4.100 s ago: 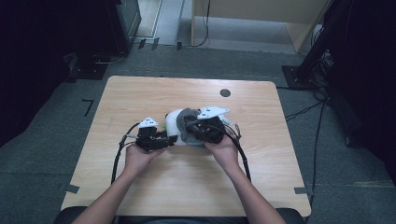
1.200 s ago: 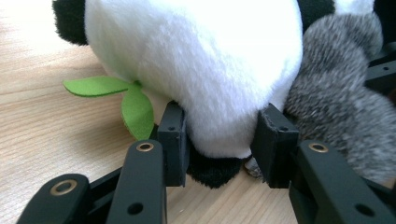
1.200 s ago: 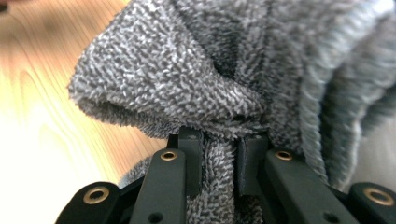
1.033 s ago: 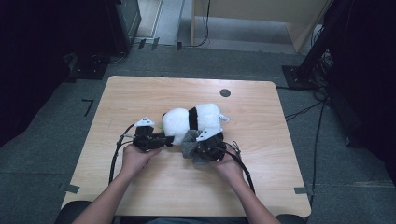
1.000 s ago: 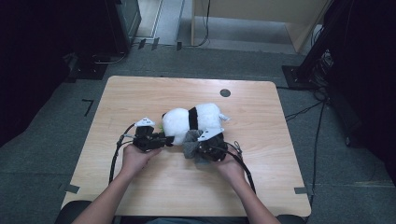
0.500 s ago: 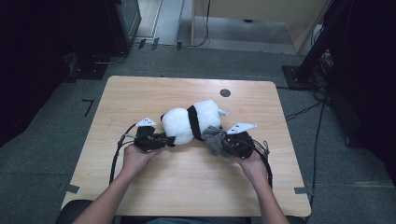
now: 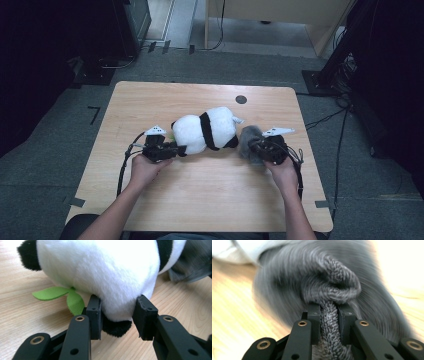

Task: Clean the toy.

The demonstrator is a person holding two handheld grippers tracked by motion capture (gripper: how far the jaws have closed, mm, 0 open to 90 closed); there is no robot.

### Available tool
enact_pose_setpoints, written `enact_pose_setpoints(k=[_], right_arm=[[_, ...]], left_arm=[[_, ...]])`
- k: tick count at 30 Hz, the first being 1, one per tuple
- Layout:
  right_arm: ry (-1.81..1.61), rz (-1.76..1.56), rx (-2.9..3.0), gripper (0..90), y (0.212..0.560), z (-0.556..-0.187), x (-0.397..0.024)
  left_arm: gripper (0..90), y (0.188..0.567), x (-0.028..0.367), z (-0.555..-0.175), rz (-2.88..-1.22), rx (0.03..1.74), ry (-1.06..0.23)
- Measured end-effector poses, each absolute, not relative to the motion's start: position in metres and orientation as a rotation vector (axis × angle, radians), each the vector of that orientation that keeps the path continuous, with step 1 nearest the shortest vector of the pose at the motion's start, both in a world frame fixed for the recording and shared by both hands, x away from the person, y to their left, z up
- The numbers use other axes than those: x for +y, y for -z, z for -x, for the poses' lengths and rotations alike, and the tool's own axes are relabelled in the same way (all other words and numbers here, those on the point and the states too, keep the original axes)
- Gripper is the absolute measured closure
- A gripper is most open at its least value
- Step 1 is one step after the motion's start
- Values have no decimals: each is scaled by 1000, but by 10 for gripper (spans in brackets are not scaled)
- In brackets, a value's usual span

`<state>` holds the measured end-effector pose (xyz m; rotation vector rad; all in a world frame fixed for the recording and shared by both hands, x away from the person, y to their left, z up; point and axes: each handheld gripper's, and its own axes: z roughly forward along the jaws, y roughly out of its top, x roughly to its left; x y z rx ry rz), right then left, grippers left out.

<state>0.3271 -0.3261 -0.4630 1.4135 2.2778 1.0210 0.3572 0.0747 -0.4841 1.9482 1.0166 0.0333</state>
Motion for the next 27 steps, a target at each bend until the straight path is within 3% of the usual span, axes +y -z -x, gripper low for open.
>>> enact_pose_setpoints(k=[9, 18, 27], right_arm=[[-1031, -1492, 2181, 767, 460, -332, -352], [-943, -1569, 2183, 752, 479, -349, -362], [-949, -1580, 2212, 631, 489, -355, -358]], left_arm=[[626, 483, 76, -358, -1945, 1013, -41], [625, 483, 78, -359, -1943, 1011, -43], [623, 483, 78, -359, -1944, 1008, -44]])
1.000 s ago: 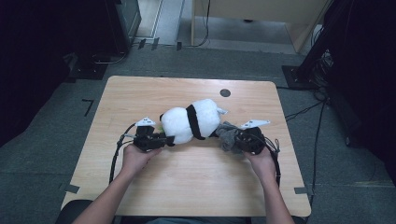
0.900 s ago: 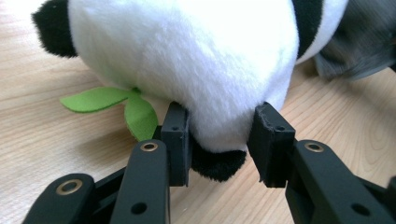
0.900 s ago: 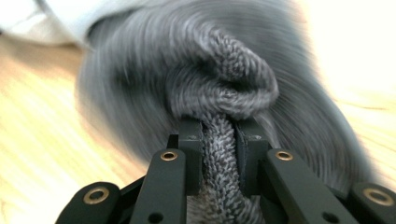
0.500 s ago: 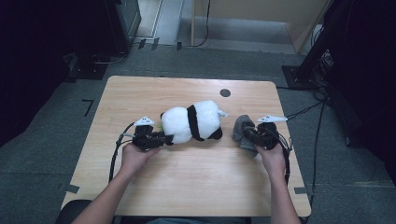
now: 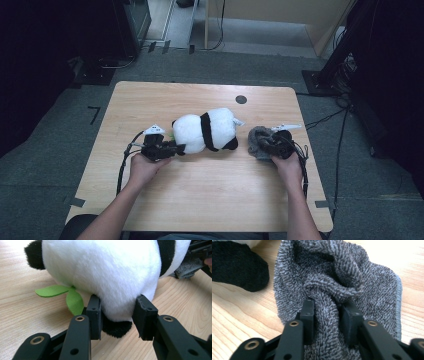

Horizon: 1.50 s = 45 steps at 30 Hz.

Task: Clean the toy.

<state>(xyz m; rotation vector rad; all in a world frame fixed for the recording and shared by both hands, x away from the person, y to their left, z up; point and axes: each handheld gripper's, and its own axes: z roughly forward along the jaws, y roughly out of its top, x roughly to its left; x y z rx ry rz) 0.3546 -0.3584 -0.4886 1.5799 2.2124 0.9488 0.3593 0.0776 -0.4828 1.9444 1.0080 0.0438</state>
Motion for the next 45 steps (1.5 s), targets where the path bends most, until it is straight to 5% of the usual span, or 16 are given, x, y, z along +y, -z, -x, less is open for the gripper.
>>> enact_pose_setpoints(k=[4, 10, 45], right_arm=[[-1025, -1577, 2184, 463, 484, -353, -362], [-1208, -1560, 2090, 339, 467, -347, -363], [-1358, -1284, 2266, 0, 459, -373, -257]], left_arm=[[618, 483, 77, -359, -1942, 1008, -47], [619, 482, 77, -360, -1935, 1011, -47], [609, 481, 74, -358, -1940, 1003, -70]])
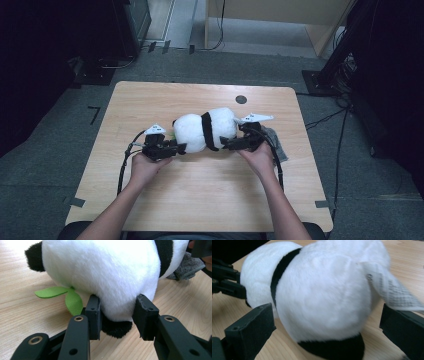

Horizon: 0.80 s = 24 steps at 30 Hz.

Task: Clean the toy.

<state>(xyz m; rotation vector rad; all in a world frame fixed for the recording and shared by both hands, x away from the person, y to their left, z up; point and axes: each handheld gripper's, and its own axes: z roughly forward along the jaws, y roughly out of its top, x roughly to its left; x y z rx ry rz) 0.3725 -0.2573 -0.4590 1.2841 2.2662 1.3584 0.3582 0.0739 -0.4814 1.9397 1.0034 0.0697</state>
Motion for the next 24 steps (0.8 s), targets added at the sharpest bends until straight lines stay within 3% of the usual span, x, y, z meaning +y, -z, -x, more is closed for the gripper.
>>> enact_pose_setpoints(k=[20, 24], right_arm=[[-1179, -1252, 2304, 7, 474, -389, -224], [-1194, -1223, 2280, 157, 476, -389, -226]], left_arm=[[583, 485, 73, -357, -1926, 1000, -87], [566, 485, 71, -357, -1915, 996, -81]])
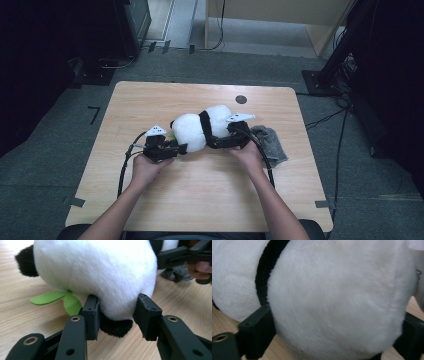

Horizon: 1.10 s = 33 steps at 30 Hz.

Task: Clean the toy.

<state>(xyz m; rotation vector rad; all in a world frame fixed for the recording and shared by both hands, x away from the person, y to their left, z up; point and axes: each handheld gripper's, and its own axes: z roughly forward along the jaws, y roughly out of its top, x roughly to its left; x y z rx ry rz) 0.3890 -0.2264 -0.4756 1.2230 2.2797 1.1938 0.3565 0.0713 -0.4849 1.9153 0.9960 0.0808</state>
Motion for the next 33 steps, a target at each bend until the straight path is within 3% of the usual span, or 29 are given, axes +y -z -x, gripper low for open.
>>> enact_pose_setpoints(k=[3, 9, 18, 29, 33], right_arm=[[-1253, -1230, 2274, 337, 476, -390, -232], [-1272, -1224, 2269, 442, 467, -389, -237], [-1387, -1167, 2276, 440, 440, -385, -263], [-1483, -1013, 2346, 423, 417, -364, -276], [-1494, -963, 2395, 423, 416, -358, -279]], left_arm=[[533, 483, 69, -356, -1928, 976, -101], [415, 477, 73, -356, -1939, 952, -130], [319, 453, 101, -360, -1904, 893, -62], [305, 426, 112, -362, -1934, 702, -53], [313, 421, 109, -364, -1951, 631, 26]])
